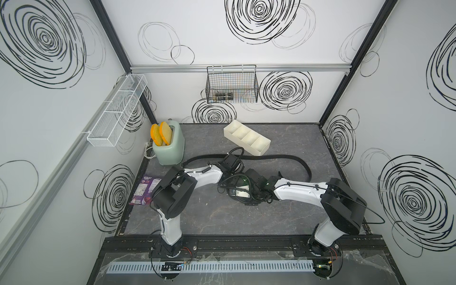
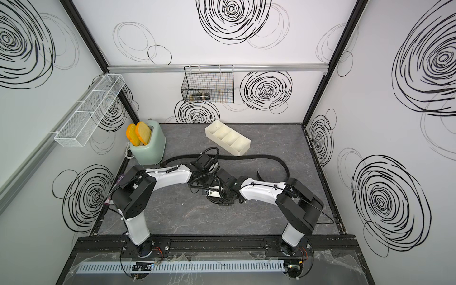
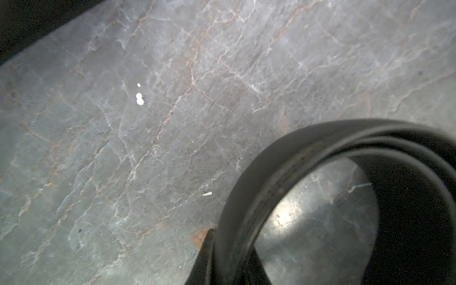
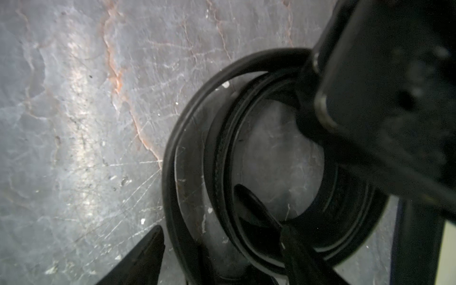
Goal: Place the belts into the storage roll
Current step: Roll the belt at the center of the board, then pick up the belt from the center of the board.
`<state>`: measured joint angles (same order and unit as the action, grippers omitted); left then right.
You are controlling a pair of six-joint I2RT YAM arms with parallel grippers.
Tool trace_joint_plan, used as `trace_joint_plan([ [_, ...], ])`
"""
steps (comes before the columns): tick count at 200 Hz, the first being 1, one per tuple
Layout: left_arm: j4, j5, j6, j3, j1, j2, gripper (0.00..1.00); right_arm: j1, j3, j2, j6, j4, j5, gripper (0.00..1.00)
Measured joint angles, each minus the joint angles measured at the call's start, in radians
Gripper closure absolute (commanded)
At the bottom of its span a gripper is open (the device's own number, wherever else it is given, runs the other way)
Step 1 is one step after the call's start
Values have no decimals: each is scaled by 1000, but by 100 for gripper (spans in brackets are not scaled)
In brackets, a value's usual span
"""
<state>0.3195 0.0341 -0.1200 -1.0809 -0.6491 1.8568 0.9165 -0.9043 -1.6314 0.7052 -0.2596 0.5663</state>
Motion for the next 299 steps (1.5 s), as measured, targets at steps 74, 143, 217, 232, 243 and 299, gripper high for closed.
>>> trace_joint_plan([
  [74,0,0,0,-2,0,1,100,0,12,1,25,2,-43,23],
  [143,0,-1,0,-2,0,1,100,1,-13,-43,38,6,-37,30],
  [217,0,-8,0,-2,2,1,100,3,-60,-107,79,-7,-17,61],
  [232,1,-9,1,-2,2,1,100,3,-64,-111,100,-16,-16,75],
  [243,3,-13,3,-4,3,1,100,5,-68,-113,107,-27,-14,87],
  [299,75,-60,-7,-38,31,1,36,3,-59,-82,109,-47,8,100],
])
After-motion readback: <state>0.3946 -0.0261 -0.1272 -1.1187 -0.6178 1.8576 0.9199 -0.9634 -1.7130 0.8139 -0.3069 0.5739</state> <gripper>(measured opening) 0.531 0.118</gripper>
